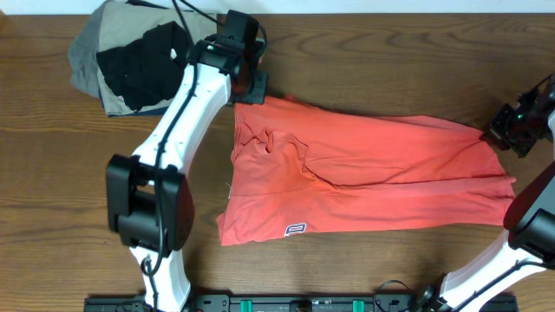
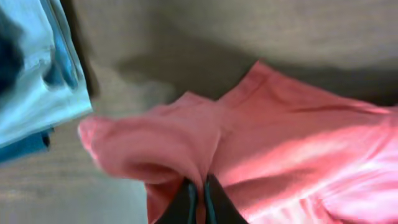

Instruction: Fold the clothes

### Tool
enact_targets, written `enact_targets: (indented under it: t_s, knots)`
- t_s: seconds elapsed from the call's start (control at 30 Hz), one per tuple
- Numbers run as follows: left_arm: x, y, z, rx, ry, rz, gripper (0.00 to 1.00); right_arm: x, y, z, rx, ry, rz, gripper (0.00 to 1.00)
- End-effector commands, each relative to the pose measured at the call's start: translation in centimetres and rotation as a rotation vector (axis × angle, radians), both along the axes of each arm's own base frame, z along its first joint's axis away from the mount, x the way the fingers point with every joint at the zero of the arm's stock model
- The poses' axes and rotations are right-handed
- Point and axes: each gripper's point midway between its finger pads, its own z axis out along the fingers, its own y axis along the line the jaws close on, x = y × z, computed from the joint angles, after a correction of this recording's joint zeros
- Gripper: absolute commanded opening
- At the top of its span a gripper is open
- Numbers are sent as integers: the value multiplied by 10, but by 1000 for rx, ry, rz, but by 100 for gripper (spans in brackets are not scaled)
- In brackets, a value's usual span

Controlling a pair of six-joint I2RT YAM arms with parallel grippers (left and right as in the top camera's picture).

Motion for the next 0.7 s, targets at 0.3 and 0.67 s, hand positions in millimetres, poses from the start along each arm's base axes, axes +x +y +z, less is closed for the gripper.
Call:
enact_targets:
  t_s: [0.3,0.67]
  knots:
    - [-76,2,5,-41,273,-8,6,-43,-16,48,-149,128,-200,1]
    - [-164,10,-54,-26,627,1,6,-61,-5,46,-110,209,-218,1]
